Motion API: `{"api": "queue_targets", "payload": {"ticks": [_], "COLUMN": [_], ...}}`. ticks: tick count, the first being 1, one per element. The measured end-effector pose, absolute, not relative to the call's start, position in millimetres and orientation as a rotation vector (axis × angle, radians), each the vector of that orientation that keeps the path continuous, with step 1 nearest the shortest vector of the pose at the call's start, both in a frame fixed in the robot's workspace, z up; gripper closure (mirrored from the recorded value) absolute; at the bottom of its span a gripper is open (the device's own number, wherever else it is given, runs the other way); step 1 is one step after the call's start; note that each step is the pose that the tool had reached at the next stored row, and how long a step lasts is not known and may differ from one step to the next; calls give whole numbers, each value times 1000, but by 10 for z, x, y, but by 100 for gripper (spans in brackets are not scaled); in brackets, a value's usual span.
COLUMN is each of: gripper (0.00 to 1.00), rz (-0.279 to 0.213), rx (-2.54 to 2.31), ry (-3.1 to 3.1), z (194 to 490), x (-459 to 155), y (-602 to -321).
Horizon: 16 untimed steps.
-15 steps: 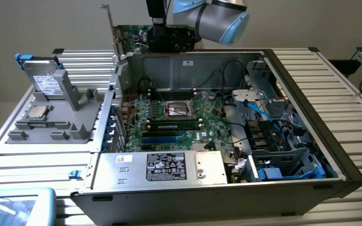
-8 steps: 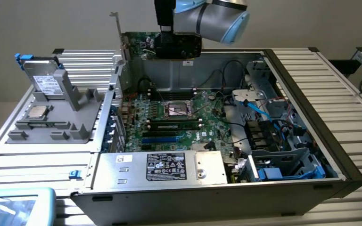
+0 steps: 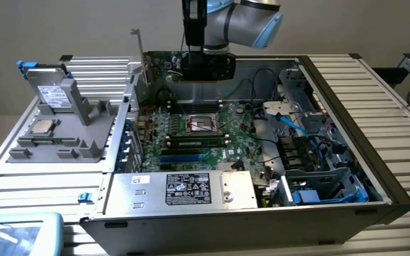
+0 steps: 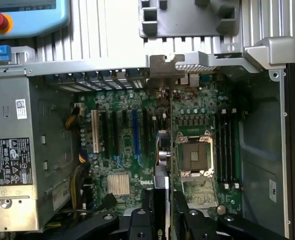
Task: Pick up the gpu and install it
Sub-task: 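Insert the gpu into the slot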
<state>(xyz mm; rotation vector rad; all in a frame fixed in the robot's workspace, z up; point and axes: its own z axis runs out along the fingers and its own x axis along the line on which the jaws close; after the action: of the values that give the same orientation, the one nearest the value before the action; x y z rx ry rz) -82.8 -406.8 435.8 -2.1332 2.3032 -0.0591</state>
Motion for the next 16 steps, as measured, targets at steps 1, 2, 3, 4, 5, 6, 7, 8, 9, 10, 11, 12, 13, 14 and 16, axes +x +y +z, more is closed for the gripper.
{"api": "queue_targets", "payload": {"ticks": [1, 2, 3, 4, 5, 6, 7, 8, 9, 10, 11, 12, 13, 14, 16], "gripper": [73, 73, 73, 73, 73, 73, 73, 73, 73, 73, 73, 73, 73, 73, 73], "rz": [-59, -59, -59, -59, -59, -59, -58, -57, -56, -55, -53, -52, -50, -47, -41], "rx": [-2133, -2134, -2134, -2134, -2134, -2134, -2134, -2135, -2135, -2136, -2136, -2137, -2138, -2139, -2143], "ry": [2303, 2303, 2303, 2303, 2304, 2304, 2304, 2305, 2305, 2306, 2306, 2307, 2308, 2310, 2313], "z": [4340, 4323, 4305, 4287, 4269, 4250, 4232, 4215, 4196, 4178, 4161, 4145, 4131, 4116, 4088], "x": [-817, -807, -795, -784, -775, -767, -760, -754, -747, -741, -737, -733, -731, -728, -724], "y": [-4087, -4102, -4115, -4126, -4135, -4144, -4154, -4162, -4170, -4177, -4185, -4193, -4201, -4209, -4229]}}
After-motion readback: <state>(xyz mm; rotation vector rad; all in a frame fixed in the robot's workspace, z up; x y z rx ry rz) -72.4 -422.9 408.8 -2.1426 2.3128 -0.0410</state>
